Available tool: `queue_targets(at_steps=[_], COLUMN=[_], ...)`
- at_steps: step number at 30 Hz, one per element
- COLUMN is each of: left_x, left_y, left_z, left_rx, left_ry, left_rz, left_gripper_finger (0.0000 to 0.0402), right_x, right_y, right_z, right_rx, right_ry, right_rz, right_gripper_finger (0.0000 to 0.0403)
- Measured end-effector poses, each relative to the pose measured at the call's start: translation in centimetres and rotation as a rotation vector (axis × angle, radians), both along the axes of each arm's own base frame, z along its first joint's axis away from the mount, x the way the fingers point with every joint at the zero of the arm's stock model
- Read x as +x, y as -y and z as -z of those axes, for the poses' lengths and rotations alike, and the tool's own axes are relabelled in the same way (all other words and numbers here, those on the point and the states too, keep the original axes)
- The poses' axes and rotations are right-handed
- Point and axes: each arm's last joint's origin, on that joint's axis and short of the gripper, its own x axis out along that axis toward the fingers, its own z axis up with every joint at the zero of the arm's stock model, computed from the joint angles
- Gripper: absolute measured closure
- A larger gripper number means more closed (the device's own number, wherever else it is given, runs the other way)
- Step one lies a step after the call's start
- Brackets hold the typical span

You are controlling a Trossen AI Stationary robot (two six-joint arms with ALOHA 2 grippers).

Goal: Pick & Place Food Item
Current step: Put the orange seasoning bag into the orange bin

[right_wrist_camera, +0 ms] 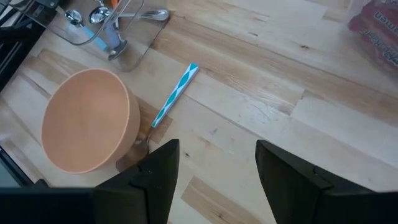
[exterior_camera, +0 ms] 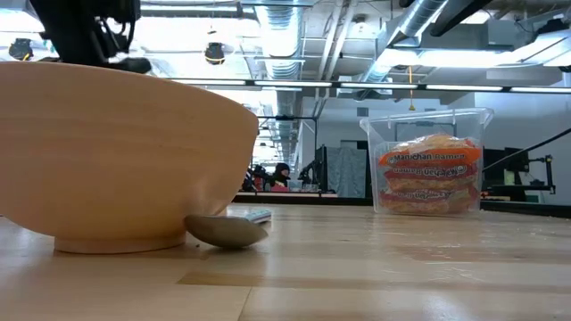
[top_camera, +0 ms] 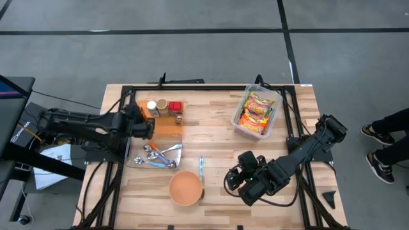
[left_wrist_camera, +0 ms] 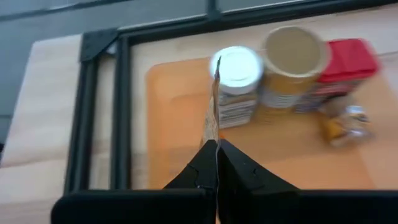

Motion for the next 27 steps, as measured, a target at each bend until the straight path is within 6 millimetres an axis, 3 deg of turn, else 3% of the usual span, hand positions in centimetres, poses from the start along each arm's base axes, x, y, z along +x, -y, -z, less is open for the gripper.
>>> queue_targets(at_steps=[17,27], left_x=[0.0,0.3], left_y=[-3.0,-5.2], left_z=[3.4,3.3], left_rx=[0.02,0.029], left_ry=[-0.055,-0.106], left_rz=[-0.077,-0.032], left_gripper_finger=[0.0401,0.0401], right_x=[0.0,0.0], right_y=[0.0,0.0], right_z=[0.0,0.0], right_rx=[-0.001,-0.001], right_ry=[-0.002,-0.002], right_rz=[-0.002,-0.001], right_gripper_finger=[0.0196,0.0196])
